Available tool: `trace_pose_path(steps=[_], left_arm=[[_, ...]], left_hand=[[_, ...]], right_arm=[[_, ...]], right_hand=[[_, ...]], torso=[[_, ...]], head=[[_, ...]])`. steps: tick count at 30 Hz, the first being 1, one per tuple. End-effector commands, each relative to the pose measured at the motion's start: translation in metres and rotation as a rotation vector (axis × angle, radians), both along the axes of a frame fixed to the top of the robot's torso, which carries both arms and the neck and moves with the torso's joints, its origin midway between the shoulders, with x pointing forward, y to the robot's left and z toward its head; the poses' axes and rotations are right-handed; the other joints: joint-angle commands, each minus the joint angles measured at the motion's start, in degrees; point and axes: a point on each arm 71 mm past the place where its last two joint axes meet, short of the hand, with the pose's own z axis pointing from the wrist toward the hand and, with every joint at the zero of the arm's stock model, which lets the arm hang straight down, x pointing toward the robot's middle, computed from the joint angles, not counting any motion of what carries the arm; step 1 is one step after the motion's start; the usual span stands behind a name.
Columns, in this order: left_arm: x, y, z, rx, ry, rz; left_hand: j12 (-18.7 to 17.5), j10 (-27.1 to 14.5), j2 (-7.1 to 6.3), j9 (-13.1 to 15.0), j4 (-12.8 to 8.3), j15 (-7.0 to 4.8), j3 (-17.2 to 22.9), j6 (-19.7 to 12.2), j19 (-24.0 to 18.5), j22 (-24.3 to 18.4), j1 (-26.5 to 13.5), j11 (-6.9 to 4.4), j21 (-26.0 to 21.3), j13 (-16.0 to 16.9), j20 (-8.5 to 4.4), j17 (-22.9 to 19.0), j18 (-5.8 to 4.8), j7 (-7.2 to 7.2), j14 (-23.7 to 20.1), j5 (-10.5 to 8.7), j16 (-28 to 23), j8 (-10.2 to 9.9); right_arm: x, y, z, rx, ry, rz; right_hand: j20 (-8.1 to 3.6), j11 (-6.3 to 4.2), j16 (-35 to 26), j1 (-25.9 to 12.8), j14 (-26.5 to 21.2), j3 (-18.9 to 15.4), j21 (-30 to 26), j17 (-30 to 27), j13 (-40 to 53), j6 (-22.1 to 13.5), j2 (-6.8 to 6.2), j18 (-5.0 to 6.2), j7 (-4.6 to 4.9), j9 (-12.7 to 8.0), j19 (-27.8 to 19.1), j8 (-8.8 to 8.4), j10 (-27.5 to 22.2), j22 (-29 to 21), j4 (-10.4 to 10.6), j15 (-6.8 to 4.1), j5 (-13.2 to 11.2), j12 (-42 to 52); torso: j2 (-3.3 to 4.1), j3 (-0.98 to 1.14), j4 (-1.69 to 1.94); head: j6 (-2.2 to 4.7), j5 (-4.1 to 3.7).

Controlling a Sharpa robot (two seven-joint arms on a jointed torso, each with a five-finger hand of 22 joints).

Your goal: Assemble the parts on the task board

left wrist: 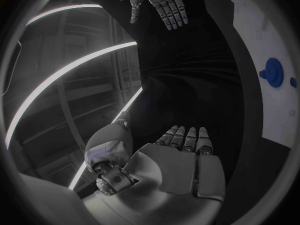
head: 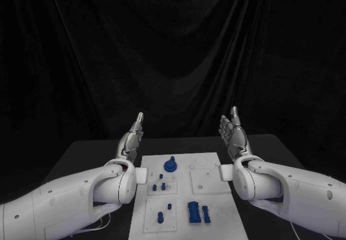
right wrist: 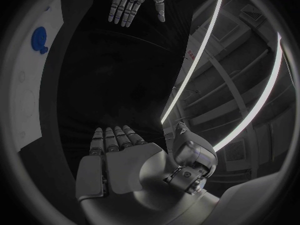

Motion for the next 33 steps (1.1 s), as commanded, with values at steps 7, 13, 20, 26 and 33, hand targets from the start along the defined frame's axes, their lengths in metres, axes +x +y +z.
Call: trace_pose_path(steps=[7,13,20,26,33], left_arm=[[-0.0004,0.0021,-0.0019,-0.004,0.032,0.050],[-0.0004,0.0021,-0.0019,-0.004,0.032,0.050],[-0.0004,0.0021,-0.0019,-0.004,0.032,0.050],[-0.0004,0.0021,-0.0019,-0.004,0.032,0.050],[-0.0004,0.0021,-0.0019,-0.004,0.032,0.050]], left_hand=[[-0.3,-0.5,-0.31,-0.1,-1.3,-0.39,0.5,-1.2,0.0,-0.3,-9.2,-0.10,-0.3,-0.1,-1.17,-0.1,-1.21,0.00,0.0,-4.18,-0.3,-0.3],[-0.3,-0.5,-0.31,-0.1,-1.3,-0.39,0.5,-1.2,0.0,-0.3,-11.5,-0.10,-0.3,-0.1,-1.17,-0.1,-1.21,0.00,0.0,-4.18,-0.3,-0.3],[-0.3,-0.5,-0.31,-0.1,-1.3,-0.39,0.5,-1.2,0.0,-0.3,-14.7,-0.10,-0.3,-0.1,-1.17,-0.1,-1.21,0.00,0.0,-4.18,-0.3,-0.3],[-0.3,-0.5,-0.31,-0.1,-1.3,-0.39,0.5,-1.2,0.0,-0.3,-19.6,-0.10,-0.3,-0.1,-1.17,-0.1,-1.21,0.00,0.0,-4.18,-0.3,-0.3],[-0.3,-0.5,-0.31,-0.1,-1.3,-0.39,0.5,-1.2,0.0,-0.3,-19.6,-0.10,-0.3,-0.1,-1.17,-0.1,-1.21,0.00,0.0,-4.18,-0.3,-0.3]], right_arm=[[-0.0002,-0.0030,-0.0025,-0.005,0.026,-0.040],[-0.0002,-0.0030,-0.0025,-0.005,0.026,-0.040],[-0.0002,-0.0030,-0.0025,-0.005,0.026,-0.040],[-0.0002,-0.0030,-0.0025,-0.005,0.026,-0.040],[-0.0002,-0.0030,-0.0025,-0.005,0.026,-0.040]], right_hand=[[-0.30,0.19,-0.3,-0.4,0.0,0.0,-0.4,-0.1,-0.1,-0.2,0.07,-0.41,0.00,-0.1,0.0,-0.20,0.0,-0.1,-0.1,-0.30,-0.2,-0.2],[-0.30,0.19,-0.3,-0.4,0.0,0.0,-0.4,-0.1,-0.1,-0.2,0.07,-0.41,0.00,-0.1,0.0,-0.20,0.0,-0.1,-0.1,-0.30,-0.2,-0.2],[-0.30,0.19,-0.3,-0.4,0.0,0.0,-0.4,-0.1,-0.1,-0.2,0.07,-0.41,0.00,-0.1,0.0,-0.20,0.0,-0.1,-0.1,-0.30,-0.2,-0.2],[-0.30,0.19,-0.3,-0.4,0.0,0.0,-0.4,-0.1,-0.1,-0.2,0.07,-0.41,0.00,-0.1,0.0,-0.20,0.0,-0.1,-0.1,-0.30,-0.2,-0.2],[-0.30,0.19,-0.3,-0.4,0.0,0.0,-0.4,-0.1,-0.1,-0.2,0.07,-0.41,0.00,-0.1,0.0,-0.20,0.0,-0.1,-0.1,-0.30,-0.2,-0.2]], torso=[[-0.03,0.01,-0.05],[-0.03,0.01,-0.05],[-0.03,0.01,-0.05],[-0.03,0.01,-0.05],[-0.03,0.01,-0.05]], head=[[0.03,0.01],[0.03,0.01],[0.03,0.01],[0.03,0.01],[0.03,0.01]])
